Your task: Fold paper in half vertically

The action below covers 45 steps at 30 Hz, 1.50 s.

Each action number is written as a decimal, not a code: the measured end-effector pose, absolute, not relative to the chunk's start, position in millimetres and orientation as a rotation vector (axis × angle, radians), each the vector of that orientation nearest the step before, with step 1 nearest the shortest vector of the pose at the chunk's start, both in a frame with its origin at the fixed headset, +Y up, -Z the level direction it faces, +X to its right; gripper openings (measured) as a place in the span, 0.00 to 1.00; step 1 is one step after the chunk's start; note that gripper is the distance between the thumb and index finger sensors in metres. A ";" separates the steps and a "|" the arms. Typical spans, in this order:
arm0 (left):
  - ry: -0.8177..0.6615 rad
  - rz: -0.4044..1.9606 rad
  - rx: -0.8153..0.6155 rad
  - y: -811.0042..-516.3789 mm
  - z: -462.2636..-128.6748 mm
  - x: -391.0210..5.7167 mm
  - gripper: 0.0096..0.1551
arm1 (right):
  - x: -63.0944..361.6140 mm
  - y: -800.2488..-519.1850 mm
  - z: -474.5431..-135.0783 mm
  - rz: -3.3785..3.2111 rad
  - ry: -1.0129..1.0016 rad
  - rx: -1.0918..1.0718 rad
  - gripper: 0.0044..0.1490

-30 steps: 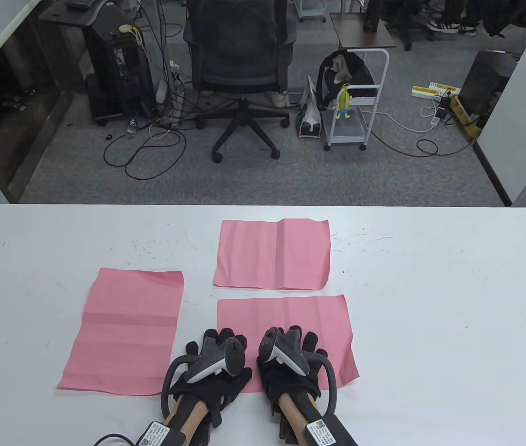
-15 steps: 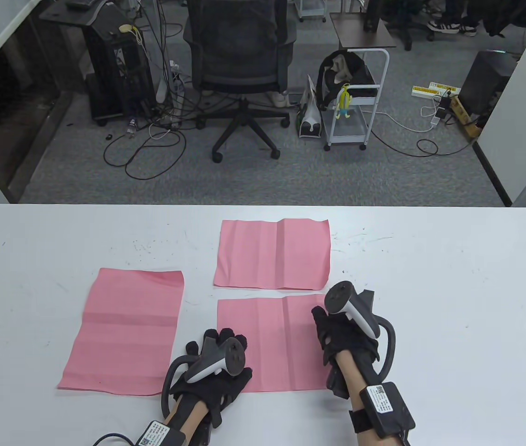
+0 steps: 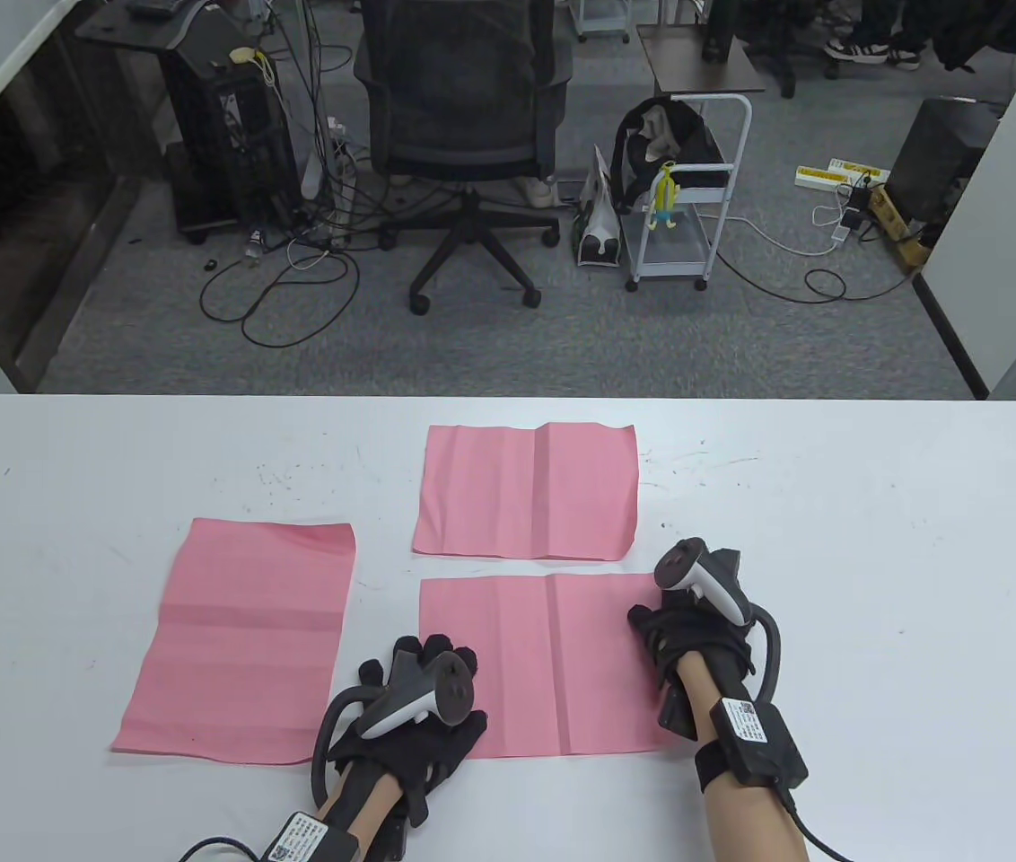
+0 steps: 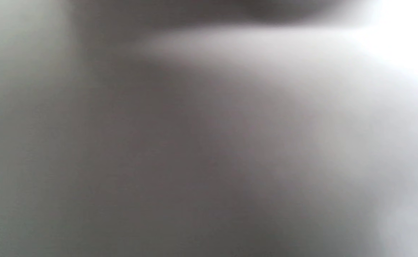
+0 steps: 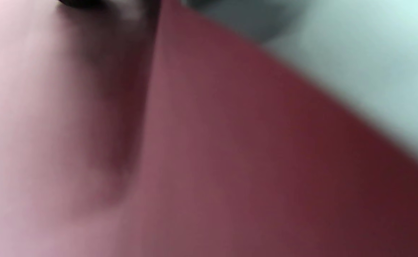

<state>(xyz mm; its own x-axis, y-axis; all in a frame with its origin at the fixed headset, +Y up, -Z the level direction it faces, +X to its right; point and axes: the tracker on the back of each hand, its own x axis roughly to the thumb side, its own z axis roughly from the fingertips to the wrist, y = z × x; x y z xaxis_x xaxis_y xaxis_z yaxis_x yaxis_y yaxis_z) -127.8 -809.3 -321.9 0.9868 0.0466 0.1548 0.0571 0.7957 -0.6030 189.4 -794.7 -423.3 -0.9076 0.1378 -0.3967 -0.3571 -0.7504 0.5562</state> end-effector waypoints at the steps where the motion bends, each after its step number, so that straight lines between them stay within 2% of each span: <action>1: -0.165 -0.005 -0.655 -809.2 -322.0 -127.8 0.47 | 189.7 -795.2 -423.0 2.672 0.942 -0.483 0.53; 5: -0.165 -0.005 -0.656 -809.3 -322.0 -127.8 0.47 | 189.6 -794.9 -422.9 2.676 0.904 -0.482 0.52; 9: -0.165 -0.005 -0.656 -809.3 -322.2 -127.9 0.47 | 191.3 -794.0 -423.1 2.636 0.846 -0.492 0.40; 13: -0.165 -0.005 -0.658 -809.4 -322.4 -127.8 0.47 | 201.3 -791.8 -422.6 2.483 0.833 -0.447 0.35; 18: -0.166 -0.007 -0.662 -809.3 -322.6 -127.5 0.47 | 219.9 -780.8 -413.9 2.125 0.798 -0.271 0.38; 24: -0.166 -0.001 -0.661 -809.6 -322.7 -127.6 0.47 | 215.4 -770.9 -391.8 1.805 0.796 -0.034 0.43; 28: -0.166 0.002 -0.660 -809.8 -322.8 -127.6 0.47 | 198.4 -768.8 -374.8 1.636 0.726 0.087 0.44; 35: -0.166 0.000 -0.654 -810.1 -322.7 -127.7 0.47 | 137.5 -774.3 -353.4 1.622 0.686 0.249 0.44; 41: -0.167 -0.001 -0.651 -810.7 -322.6 -127.6 0.47 | 93.5 -780.1 -349.0 2.057 0.779 0.356 0.42; 45: -0.168 0.002 -0.650 -811.1 -322.5 -127.4 0.47 | 70.2 -790.4 -342.3 2.530 0.798 0.291 0.41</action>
